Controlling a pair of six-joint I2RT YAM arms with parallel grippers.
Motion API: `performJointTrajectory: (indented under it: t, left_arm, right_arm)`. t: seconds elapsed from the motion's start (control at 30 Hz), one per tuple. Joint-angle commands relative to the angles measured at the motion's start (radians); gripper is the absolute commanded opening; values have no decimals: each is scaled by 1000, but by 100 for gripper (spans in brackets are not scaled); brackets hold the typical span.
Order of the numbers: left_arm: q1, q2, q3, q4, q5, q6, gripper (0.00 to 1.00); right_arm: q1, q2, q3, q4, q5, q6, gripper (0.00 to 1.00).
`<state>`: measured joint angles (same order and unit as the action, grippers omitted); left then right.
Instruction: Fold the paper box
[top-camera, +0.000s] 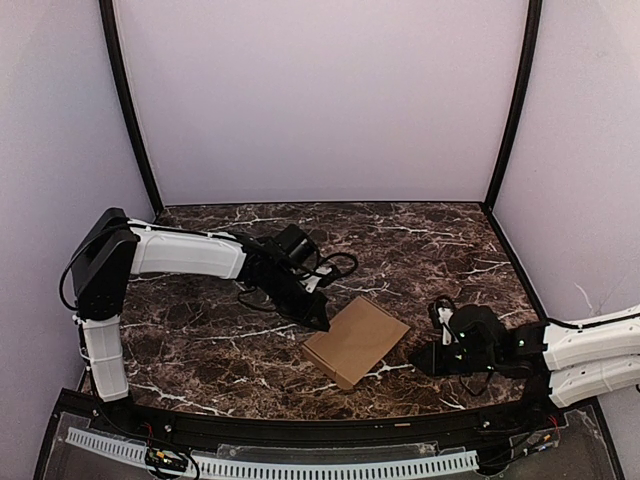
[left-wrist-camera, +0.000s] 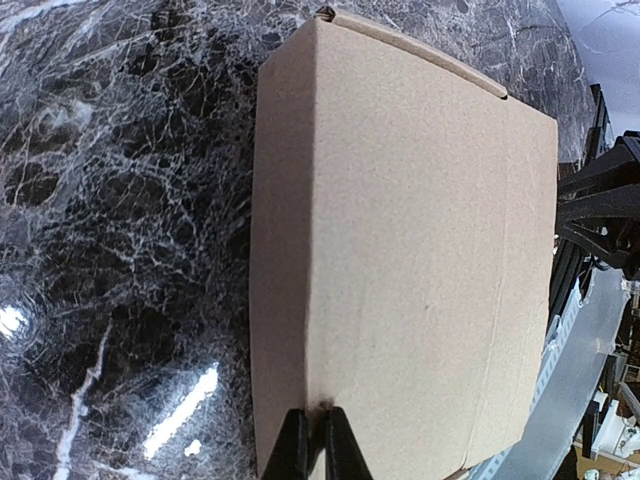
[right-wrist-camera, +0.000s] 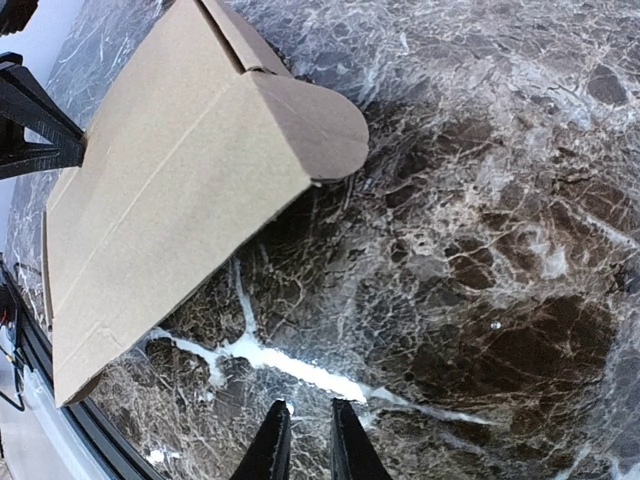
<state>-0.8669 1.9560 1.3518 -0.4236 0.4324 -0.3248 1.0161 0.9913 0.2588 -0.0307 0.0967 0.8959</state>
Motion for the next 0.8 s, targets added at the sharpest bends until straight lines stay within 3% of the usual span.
performJointTrajectory:
  t: [0.0, 0.77]
  left_arm:
    - [-3, 14, -50, -43, -46, 5, 1]
    - [95, -162, -221, 268, 248, -182, 1]
  right_arm:
    - [0, -1, 40, -3, -2, -17, 14]
    - [0, -184, 24, -71, 19, -23, 14]
